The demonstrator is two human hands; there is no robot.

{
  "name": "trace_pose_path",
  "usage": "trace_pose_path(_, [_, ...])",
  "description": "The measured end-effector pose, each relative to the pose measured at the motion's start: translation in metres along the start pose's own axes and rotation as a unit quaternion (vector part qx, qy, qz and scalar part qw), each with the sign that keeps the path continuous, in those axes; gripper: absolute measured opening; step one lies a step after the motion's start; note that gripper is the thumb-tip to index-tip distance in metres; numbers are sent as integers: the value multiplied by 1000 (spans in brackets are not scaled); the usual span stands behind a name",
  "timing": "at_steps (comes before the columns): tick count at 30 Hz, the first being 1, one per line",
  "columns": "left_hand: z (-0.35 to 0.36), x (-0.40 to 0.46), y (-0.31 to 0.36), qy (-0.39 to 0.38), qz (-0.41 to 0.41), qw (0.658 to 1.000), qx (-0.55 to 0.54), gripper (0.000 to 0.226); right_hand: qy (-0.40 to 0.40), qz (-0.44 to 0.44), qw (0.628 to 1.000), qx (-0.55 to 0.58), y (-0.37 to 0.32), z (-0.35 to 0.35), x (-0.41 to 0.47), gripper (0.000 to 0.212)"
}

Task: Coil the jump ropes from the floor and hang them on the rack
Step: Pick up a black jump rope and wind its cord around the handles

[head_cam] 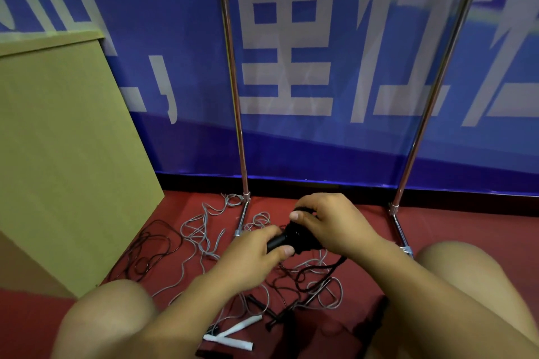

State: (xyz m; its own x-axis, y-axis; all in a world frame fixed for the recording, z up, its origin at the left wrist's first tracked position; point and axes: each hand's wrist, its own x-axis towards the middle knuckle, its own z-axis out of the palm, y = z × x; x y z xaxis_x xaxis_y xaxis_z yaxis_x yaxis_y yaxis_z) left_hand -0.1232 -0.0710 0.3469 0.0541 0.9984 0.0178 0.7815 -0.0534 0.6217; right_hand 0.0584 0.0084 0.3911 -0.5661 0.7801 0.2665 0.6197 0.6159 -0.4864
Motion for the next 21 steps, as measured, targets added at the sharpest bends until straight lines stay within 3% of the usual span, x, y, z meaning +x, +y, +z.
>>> trace_pose_path(4, [0, -3, 0, -15, 38, 999, 34, 14, -3, 8, 999, -40, 2, 0, -1, 24])
trace_pose_path(9, [-4, -5, 1, 7, 76, 997, 21, 23, 9, 64, 997, 37, 5, -7, 3, 14])
trace_pose_path(15, [-3, -14, 9, -14, 109, 994, -6, 19, 13, 91, 994, 57, 4, -18, 7, 19])
trace_pose_path(21, [-14, -19, 17, -48, 122, 978, -161, 26, 9, 132, 984, 123, 11, -29, 11, 35])
